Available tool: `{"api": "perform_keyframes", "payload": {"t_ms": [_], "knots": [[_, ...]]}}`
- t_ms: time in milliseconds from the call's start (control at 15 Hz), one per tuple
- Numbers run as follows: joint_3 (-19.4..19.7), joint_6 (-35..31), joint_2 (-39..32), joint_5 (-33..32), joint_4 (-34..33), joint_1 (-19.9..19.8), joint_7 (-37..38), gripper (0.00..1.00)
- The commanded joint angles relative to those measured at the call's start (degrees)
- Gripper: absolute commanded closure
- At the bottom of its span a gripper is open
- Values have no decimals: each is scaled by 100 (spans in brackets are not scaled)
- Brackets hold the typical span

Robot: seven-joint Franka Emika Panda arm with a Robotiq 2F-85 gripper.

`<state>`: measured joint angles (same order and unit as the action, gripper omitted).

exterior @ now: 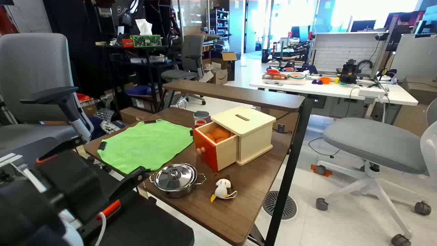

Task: Fold the green cloth diagonally and then move the can forward

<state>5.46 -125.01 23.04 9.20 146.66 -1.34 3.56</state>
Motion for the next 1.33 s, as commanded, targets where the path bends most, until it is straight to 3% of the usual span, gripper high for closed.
{"api": "perform_keyframes", "payload": {"t_ms": [0, 733, 1000, 1267], "knots": [[-66, 16, -3, 30, -9, -70, -25, 0], [-89, 4, -50, 24, -18, -35, -67, 0], [-356, -612, -231, 137, 94, 101, 185, 0], [-916, -1766, -839, 36, 188, 188, 1143, 0]]}}
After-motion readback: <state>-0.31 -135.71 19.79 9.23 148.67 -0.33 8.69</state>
